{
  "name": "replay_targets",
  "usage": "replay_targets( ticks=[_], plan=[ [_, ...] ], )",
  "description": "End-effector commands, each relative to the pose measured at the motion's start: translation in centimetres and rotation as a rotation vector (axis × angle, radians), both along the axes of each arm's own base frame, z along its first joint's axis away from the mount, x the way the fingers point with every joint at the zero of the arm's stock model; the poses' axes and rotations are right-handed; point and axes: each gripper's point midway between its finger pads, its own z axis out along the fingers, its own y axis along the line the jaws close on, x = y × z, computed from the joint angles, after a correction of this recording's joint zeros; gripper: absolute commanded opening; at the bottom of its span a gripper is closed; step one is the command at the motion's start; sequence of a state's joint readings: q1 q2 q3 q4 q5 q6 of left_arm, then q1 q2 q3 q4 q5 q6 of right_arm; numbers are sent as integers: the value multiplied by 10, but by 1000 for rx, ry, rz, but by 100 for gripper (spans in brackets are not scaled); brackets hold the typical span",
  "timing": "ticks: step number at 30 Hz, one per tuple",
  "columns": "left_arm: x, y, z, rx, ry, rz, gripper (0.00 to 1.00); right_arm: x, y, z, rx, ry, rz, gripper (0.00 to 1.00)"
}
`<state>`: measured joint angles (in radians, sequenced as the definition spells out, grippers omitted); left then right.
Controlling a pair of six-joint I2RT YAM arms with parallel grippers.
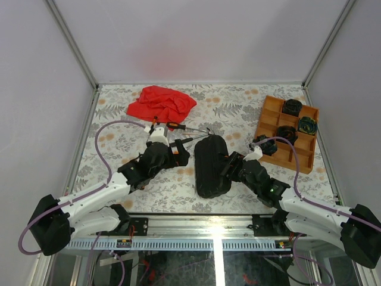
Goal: Sort the tools into containers
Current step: Adjust the storage box at the center of the board.
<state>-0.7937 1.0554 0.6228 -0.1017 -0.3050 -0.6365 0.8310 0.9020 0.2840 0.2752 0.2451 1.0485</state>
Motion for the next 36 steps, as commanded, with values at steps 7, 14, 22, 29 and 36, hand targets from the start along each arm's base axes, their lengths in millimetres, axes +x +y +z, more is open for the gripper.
replay_targets(
  ticks=[7,14,22,29,36],
  plan=[
    [-4,-2,-13,-1,34,-22,100,-7,-21,-25,-132,23,-9,76],
    [-1,-4,-17,-7,34,-20,100,-10,-35,-25,-227,40,-21,99],
    [2,-3,-22,2,57,-8,100,-15,-54,-25,-341,78,-39,99],
    [5,-1,-21,24,92,15,100,-19,-68,-16,-527,123,8,99],
    [10,-6,-12,28,125,37,100,-16,-46,-10,-603,122,183,99]
  ],
)
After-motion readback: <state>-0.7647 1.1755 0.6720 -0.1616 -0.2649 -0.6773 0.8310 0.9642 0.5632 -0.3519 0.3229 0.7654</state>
